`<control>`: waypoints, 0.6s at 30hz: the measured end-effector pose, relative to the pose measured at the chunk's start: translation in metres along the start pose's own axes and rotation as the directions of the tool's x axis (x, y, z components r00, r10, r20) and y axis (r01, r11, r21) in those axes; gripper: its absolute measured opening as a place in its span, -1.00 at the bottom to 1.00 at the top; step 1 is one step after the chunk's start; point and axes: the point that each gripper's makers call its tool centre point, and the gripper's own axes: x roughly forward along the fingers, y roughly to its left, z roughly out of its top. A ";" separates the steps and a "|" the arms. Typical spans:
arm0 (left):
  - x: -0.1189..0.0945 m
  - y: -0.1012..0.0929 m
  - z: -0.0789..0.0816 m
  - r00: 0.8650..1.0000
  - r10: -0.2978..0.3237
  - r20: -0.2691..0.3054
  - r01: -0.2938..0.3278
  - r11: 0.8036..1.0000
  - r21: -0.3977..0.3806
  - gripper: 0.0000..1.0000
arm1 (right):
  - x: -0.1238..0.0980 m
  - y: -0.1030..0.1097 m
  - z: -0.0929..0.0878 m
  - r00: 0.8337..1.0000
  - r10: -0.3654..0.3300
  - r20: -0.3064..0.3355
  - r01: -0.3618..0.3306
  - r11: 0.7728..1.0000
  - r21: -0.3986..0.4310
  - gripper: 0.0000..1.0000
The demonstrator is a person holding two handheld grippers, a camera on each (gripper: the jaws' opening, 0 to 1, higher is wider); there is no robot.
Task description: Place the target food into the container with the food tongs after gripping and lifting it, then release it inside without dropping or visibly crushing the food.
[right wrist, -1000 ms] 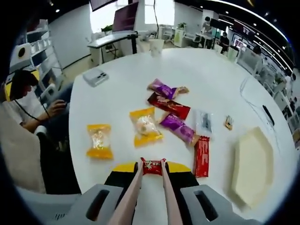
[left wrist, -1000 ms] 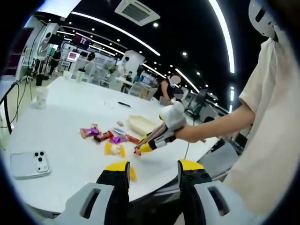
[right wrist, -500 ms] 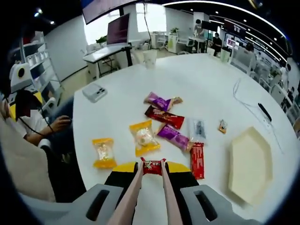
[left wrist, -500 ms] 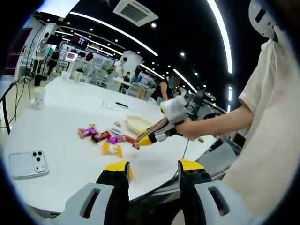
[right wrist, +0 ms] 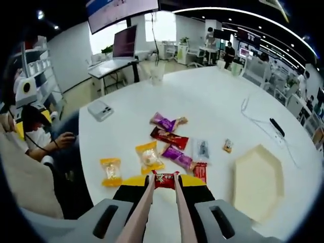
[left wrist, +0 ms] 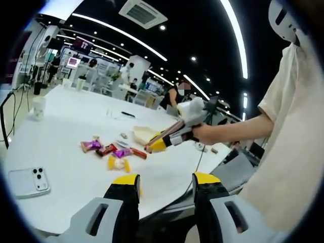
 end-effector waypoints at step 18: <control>0.002 0.000 0.000 1.000 -0.008 -0.004 0.008 1.000 0.005 -0.19 | -0.027 -0.038 0.028 0.995 -0.077 0.071 0.078 0.997 -0.008 -0.57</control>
